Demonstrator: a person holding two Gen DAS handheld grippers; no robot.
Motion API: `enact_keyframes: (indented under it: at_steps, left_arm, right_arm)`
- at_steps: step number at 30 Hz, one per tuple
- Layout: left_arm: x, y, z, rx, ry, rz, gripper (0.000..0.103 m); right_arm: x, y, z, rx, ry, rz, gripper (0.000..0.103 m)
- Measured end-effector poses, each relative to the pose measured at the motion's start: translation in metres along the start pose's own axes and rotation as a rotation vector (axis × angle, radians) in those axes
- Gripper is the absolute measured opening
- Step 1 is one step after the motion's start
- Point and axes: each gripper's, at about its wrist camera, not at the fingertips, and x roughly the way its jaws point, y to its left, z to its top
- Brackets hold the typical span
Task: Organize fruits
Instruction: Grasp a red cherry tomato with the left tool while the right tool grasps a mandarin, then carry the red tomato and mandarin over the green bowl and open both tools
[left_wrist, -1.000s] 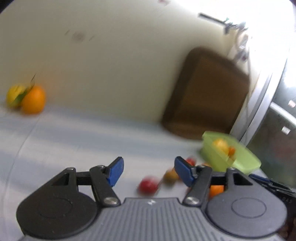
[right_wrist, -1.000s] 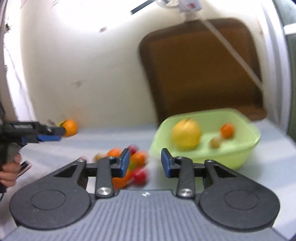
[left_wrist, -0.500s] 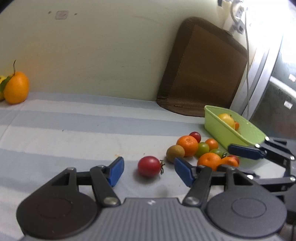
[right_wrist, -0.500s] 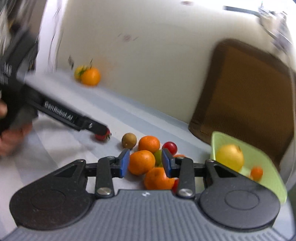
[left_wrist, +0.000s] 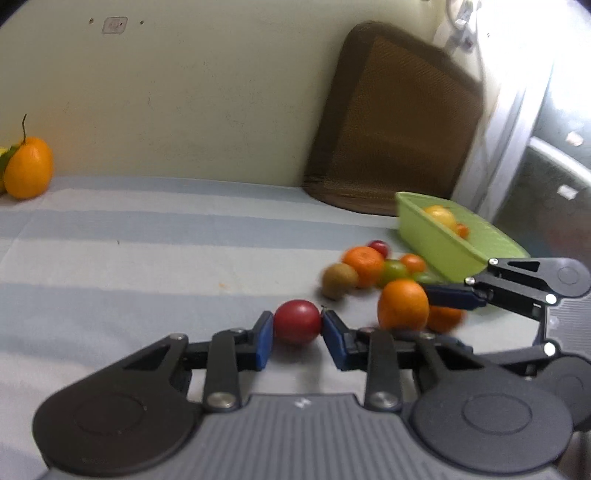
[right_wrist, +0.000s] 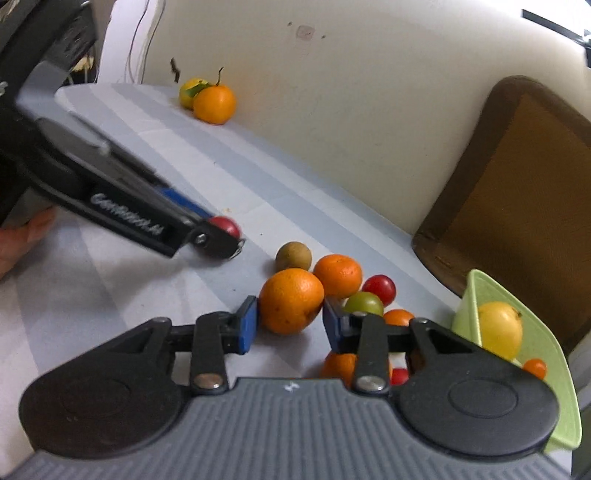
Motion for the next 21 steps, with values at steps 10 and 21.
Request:
enact_keyframes:
  at_steps: [10,21]
  left_arm:
    - [-0.030,-0.080,-0.039,0.124,0.028,-0.222,0.030]
    - [-0.033,-0.107,-0.062,0.228,0.044,-0.130,0.040]
  right_arm:
    - [-0.111,0.012,-0.073,0.130,0.036,-0.161,0.040]
    - [-0.113,0.009,-0.091,0.250,0.015,-0.134,0.048]
